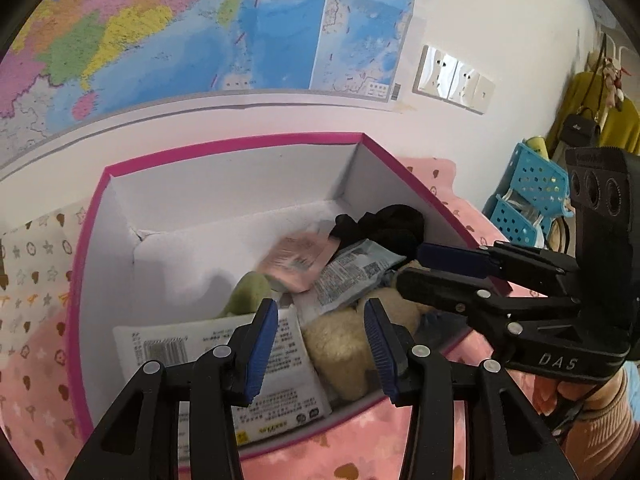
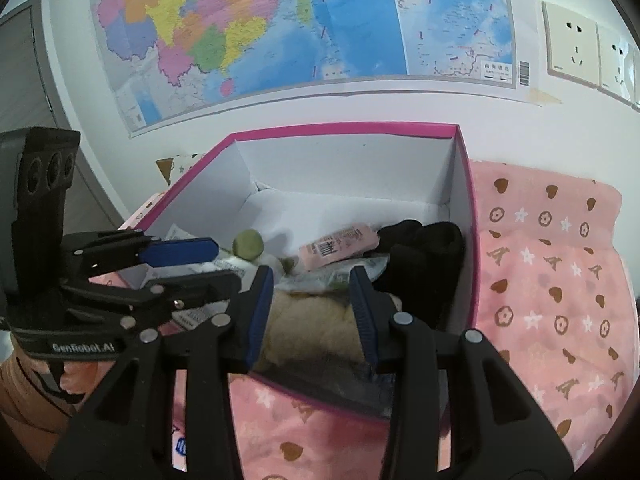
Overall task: Organize soft objects
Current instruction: 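Lift the pink pouch into the magenta box and release it, then reach the right tool to the Hello Kitty tissue pack and grasp it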
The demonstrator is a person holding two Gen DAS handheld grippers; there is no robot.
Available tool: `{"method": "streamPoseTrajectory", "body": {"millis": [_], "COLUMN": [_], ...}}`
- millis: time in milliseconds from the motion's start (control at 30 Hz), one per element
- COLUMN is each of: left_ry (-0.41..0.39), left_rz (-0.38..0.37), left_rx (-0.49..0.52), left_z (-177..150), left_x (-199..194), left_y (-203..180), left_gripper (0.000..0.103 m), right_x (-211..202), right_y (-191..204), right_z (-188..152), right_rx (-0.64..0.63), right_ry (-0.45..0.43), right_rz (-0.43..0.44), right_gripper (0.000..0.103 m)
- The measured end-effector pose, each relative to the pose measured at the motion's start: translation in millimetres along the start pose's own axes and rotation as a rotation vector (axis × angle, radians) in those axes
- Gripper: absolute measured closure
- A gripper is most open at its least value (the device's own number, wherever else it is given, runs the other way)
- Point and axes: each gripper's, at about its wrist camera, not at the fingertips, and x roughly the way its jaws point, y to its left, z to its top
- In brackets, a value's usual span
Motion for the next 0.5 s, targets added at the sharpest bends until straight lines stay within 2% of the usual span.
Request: {"method": "streamPoseTrajectory", "body": {"millis": [200, 367, 500], "left_ry": [-0.047, -0.084, -0.096], "left_rz": [-0.028, -0.045, -0.044], "left_rx": [-0.004, 0.004, -0.017], "left_z": [-12, -27, -39], "left_x": [-25, -51, -69], "left_y": [1, 0, 9], "left_gripper": [0.057, 0.050, 0.050], "right_x": [-24, -47, -59], "right_y": [7, 17, 23], "right_z": [-9, -19, -33], "right_rx": [0.000, 0.003, 0.020], "right_ry": [-0.032, -0.054, -0.042], "right_rz": [0.028, 0.099, 0.171], "right_gripper": [0.061, 0.057, 0.056]}}
